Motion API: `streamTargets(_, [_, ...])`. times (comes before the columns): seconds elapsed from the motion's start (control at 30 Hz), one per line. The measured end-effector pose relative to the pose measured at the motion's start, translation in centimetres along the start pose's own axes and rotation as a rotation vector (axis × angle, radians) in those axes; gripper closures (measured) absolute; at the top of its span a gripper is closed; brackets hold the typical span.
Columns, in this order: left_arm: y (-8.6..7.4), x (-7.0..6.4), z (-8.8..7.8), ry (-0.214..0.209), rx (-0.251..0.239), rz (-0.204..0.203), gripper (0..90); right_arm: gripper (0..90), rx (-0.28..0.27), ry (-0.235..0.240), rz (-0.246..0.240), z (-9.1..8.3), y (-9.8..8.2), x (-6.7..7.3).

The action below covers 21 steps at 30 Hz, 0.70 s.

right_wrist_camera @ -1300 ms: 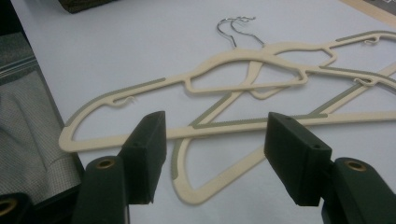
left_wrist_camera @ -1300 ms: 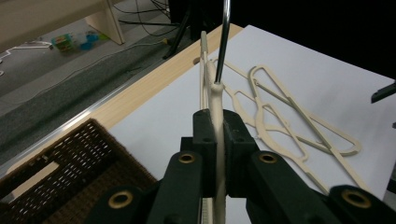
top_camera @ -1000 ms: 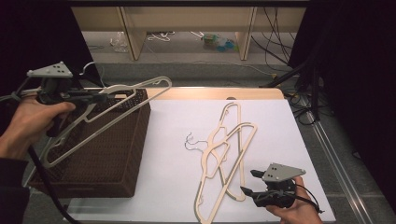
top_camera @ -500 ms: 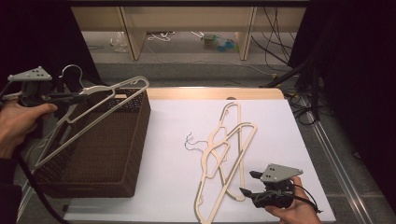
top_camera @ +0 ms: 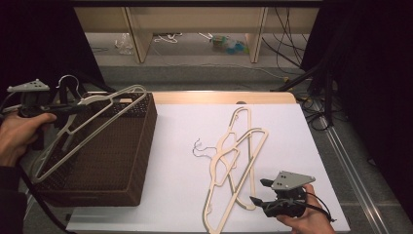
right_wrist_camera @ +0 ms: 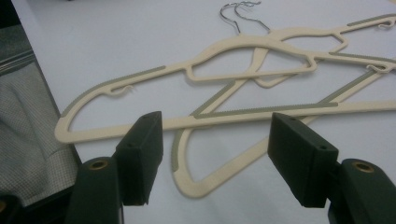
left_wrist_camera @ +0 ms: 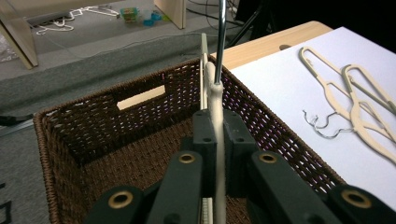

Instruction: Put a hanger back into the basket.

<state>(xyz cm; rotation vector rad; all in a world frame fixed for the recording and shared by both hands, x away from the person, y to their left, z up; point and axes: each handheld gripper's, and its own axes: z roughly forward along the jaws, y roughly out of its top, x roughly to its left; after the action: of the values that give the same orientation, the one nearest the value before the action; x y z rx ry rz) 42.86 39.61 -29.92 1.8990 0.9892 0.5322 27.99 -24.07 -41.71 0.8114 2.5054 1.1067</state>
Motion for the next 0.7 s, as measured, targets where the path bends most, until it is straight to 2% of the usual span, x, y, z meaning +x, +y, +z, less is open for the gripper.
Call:
streamTargets(0.03, [-0.3, 0.0, 0.1, -0.007, -0.012, -0.015, 85.4, 37.1, 0.0, 0.001, -0.002, 0.0, 0.0, 0.0])
streamTargets(0.13, [-0.9, 0.2, 0.1, -0.016, -0.011, -0.017, 85.4, 37.1, 0.003, 0.002, 0.002, 0.0, 0.0, 0.0])
streamTargets(0.2, [-1.3, 0.3, 0.2, -0.03, -0.022, -0.016, 85.4, 37.2, 0.006, 0.003, 0.001, 0.1, 0.0, 0.0])
streamTargets(0.23, [-1.5, 0.4, 0.1, -0.026, -0.01, -0.005, 85.4, 37.2, 0.006, 0.005, 0.001, 0.1, 0.0, 0.0])
streamTargets(0.27, [-1.7, 0.2, 0.1, -0.026, -0.005, -0.048, 85.4, 37.2, 0.009, 0.008, 0.001, 0.1, 0.0, 0.0])
streamTargets(0.3, [-1.9, 0.4, 0.2, -0.031, -0.003, -0.041, 85.4, 37.2, 0.01, 0.01, -0.001, 0.1, 0.0, 0.0])
streamTargets(0.37, [-2.2, 0.3, 0.4, -0.028, 0.03, -0.081, 85.5, 37.1, 0.018, 0.016, 0.005, 0.1, 0.0, 0.0])
streamTargets(0.4, [-2.4, 0.3, 0.5, -0.032, 0.039, -0.073, 85.5, 37.2, 0.014, 0.007, 0.003, 0.2, -0.1, 0.0])
streamTargets(0.5, [-2.8, 0.1, 0.9, -0.045, 0.047, -0.103, 85.4, 37.2, 0.018, 0.007, 0.002, 0.2, -0.2, -0.2])
streamTargets(0.57, [-3.0, 0.2, 1.1, -0.063, 0.042, -0.101, 85.4, 37.1, 0.018, 0.006, 0.005, 0.2, -0.2, -0.2])
streamTargets(0.6, [-3.1, 0.1, 1.3, -0.064, 0.046, -0.112, 85.4, 37.1, 0.017, 0.007, 0.005, 0.2, -0.1, -0.2])
streamTargets(0.7, [-3.3, 0.0, 1.8, -0.07, 0.074, -0.09, 85.4, 37.2, 0.024, 0.015, 0.001, 0.3, -0.2, -0.1])
